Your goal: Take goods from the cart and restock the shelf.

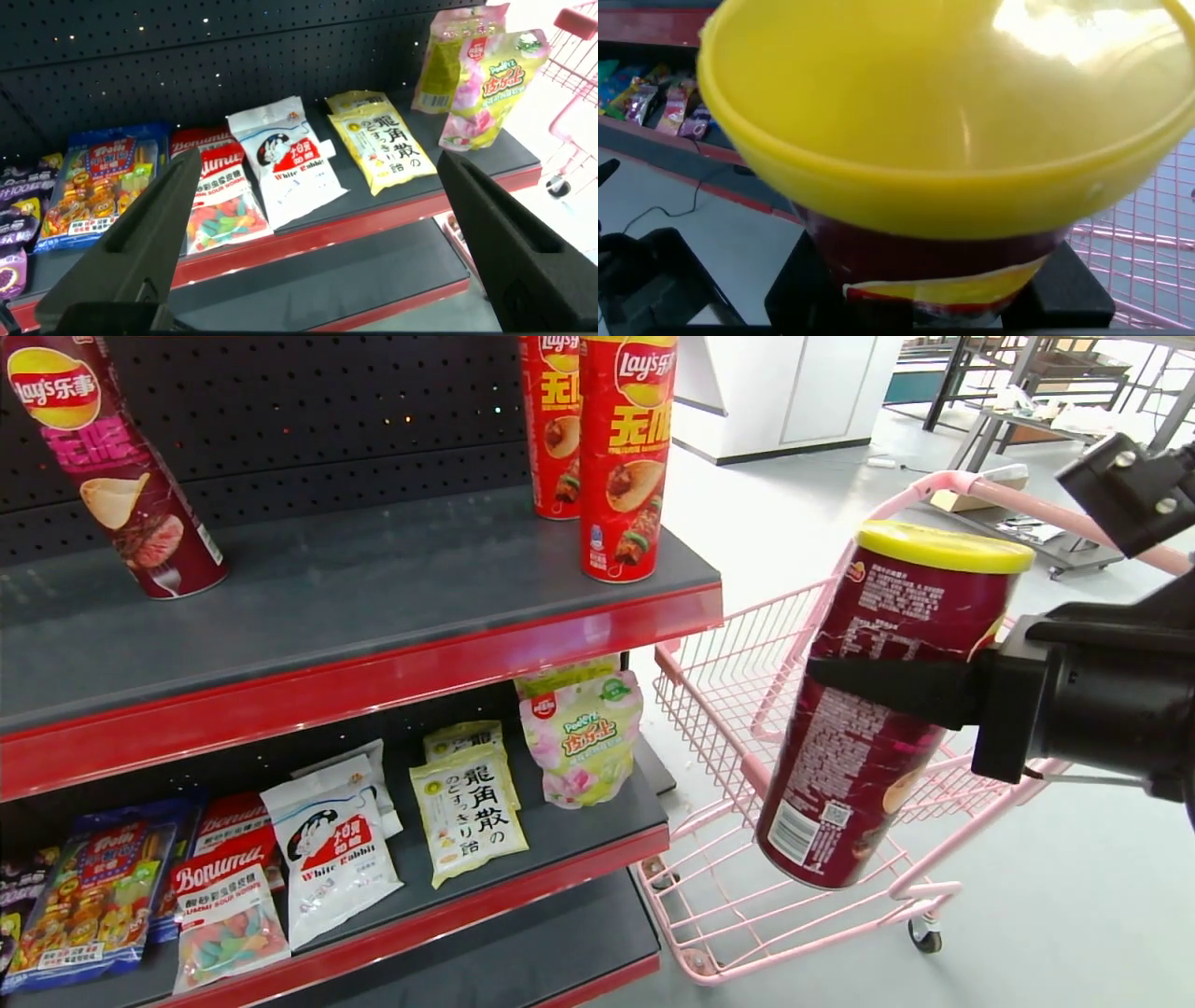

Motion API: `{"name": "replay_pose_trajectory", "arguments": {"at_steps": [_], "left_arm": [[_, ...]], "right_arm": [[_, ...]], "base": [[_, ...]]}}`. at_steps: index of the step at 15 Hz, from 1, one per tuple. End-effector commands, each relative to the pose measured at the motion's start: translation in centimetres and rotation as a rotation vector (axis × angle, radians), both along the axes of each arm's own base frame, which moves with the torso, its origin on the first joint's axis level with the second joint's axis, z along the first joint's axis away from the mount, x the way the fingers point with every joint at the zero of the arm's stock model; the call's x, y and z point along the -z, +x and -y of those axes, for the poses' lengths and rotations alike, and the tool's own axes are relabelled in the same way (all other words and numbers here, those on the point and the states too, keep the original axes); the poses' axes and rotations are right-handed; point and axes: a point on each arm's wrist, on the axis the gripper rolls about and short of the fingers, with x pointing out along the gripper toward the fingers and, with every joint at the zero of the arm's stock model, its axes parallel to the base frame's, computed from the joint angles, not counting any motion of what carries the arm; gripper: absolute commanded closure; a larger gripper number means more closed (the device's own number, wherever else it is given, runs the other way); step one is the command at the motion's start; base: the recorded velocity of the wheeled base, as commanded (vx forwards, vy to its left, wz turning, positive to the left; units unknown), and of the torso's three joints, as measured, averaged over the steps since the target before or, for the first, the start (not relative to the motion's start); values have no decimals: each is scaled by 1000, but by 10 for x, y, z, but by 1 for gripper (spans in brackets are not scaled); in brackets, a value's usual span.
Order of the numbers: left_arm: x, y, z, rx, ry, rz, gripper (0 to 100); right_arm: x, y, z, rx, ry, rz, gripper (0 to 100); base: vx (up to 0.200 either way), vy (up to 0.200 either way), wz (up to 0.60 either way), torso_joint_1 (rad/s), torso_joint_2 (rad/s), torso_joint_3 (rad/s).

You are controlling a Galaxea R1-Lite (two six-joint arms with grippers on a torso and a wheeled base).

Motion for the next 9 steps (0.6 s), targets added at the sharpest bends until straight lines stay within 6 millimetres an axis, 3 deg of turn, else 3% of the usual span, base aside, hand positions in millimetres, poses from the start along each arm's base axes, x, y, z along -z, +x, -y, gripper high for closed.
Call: {"name": "replay_pose_trajectory", "arguments": {"at_steps": [1, 4, 9], "left_arm": [[0, 0, 0, -1, 0, -1, 0], [0, 0, 0, -1, 0, -1, 0], [0, 0, 0, -1, 0, -2, 0]], "right_arm": [[2, -3, 3, -2, -5, -1, 100], [2, -8, 5, -12, -2, 7, 100], [1, -8, 5, -13, -5, 14, 100]], "base": [[0, 0, 0, 0, 0, 0], [0, 0, 0, 72, -263, -188], [0, 0, 0, 159, -512, -350]]}}
